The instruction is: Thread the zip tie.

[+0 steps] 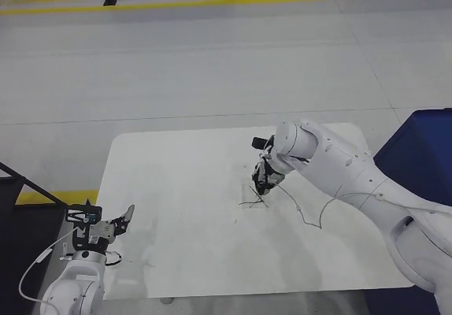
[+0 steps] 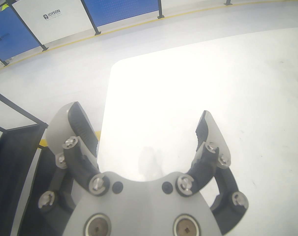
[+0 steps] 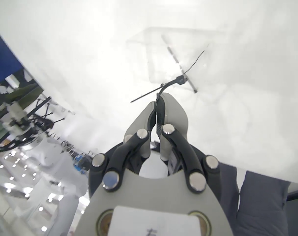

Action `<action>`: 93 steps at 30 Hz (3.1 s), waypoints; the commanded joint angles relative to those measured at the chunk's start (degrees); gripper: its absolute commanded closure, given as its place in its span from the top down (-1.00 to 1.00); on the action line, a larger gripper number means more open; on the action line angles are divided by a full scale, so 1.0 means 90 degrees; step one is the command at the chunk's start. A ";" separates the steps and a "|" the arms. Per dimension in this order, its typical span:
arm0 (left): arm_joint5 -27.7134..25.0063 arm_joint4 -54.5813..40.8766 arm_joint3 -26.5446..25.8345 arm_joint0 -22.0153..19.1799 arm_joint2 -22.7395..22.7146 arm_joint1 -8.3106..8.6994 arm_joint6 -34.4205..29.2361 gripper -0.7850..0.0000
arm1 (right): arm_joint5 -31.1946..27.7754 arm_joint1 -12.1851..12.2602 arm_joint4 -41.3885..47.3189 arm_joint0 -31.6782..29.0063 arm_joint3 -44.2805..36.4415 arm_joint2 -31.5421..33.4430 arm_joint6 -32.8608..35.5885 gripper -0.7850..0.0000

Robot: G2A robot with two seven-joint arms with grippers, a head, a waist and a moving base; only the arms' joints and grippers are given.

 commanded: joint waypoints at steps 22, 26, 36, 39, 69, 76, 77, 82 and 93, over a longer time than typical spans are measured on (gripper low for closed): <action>0.0000 0.0000 0.0000 0.0000 0.0000 0.0000 0.0000 1.00 | -0.5010 0.1063 0.1871 -0.0063 -0.0170 0.0080 0.2507 -1.00; -0.0118 0.0419 -0.0263 0.0090 0.0229 -0.0003 0.0094 1.00 | -0.5057 0.1189 0.2832 -0.0346 -0.0756 0.0235 0.2459 -1.00; -0.0253 0.0621 -0.0523 0.0133 0.0459 -0.0012 -0.0004 1.00 | -0.5019 0.1339 0.3132 -0.0322 -0.1083 0.0299 0.2499 -1.00; -0.0253 0.0621 -0.0523 0.0133 0.0459 -0.0012 -0.0004 1.00 | -0.5019 0.1339 0.3132 -0.0322 -0.1083 0.0299 0.2499 -1.00; -0.2871 -0.8047 -0.1077 0.0101 0.0525 0.0129 -0.4452 1.00 | -0.5399 0.2002 0.3597 -0.0869 -0.3514 0.0845 0.2113 -1.00; -0.2029 -1.0760 -0.0621 -0.0682 0.0892 0.0146 -0.5783 1.00 | -0.5320 0.1967 0.3510 -0.0917 -0.3566 0.0969 0.2192 -1.00; -0.1911 -1.0996 -0.0540 -0.0780 0.0872 0.0153 -0.5911 1.00 | -0.5336 0.1969 0.3462 -0.0918 -0.3489 0.0996 0.2175 -1.00; -0.1911 -1.0996 -0.0540 -0.0780 0.0872 0.0153 -0.5911 1.00 | -0.5336 0.1969 0.3462 -0.0918 -0.3489 0.0996 0.2175 -1.00; -0.1478 -1.0673 -0.0715 -0.0984 0.1496 0.0138 -0.5886 0.80 | -0.5120 0.1819 0.3282 -0.1194 -0.3744 0.0991 0.2166 -1.00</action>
